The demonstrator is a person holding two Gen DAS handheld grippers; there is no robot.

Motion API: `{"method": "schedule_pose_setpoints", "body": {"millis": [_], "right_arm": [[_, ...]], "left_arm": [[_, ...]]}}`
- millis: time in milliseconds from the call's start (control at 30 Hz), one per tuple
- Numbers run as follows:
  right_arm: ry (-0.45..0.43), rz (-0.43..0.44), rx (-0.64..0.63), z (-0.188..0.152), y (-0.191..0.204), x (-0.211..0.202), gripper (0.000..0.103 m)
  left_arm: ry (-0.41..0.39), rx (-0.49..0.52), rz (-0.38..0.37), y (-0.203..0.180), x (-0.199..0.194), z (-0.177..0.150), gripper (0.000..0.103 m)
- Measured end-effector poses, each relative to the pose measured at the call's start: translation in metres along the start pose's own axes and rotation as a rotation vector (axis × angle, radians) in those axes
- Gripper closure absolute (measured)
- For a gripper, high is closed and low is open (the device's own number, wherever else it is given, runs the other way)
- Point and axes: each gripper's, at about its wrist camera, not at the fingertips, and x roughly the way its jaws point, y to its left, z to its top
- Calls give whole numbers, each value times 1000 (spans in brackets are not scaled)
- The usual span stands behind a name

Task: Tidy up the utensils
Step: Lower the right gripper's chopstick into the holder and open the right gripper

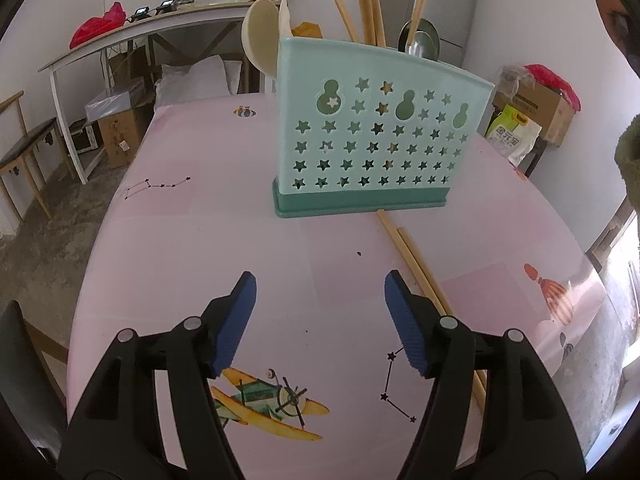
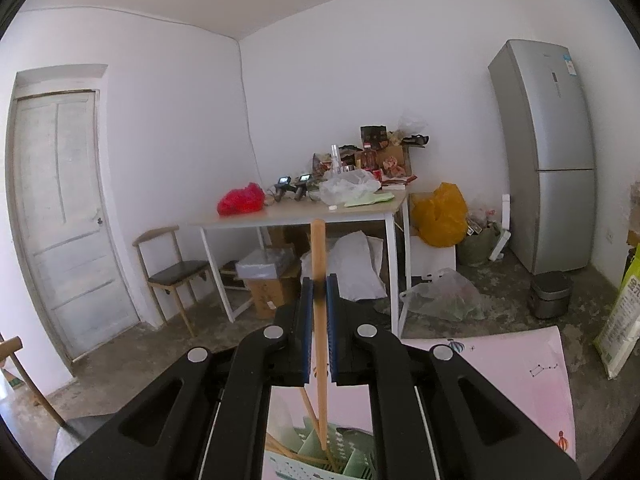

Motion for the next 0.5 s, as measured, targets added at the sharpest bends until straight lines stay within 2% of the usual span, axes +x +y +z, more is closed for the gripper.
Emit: {"method": "schedule_pose_setpoints", "body": {"millis": [133, 300, 500], "right_arm": [[22, -3, -2, -6, -1, 7, 96], [82, -19, -7, -29, -6, 24, 96], [221, -38, 5, -67, -22, 45, 95]], "left_arm": [[-1, -4, -7, 0, 1, 0, 40], [-2, 5, -10, -2, 0, -1, 40], [-7, 10, -7, -3, -1, -1, 39]]}}
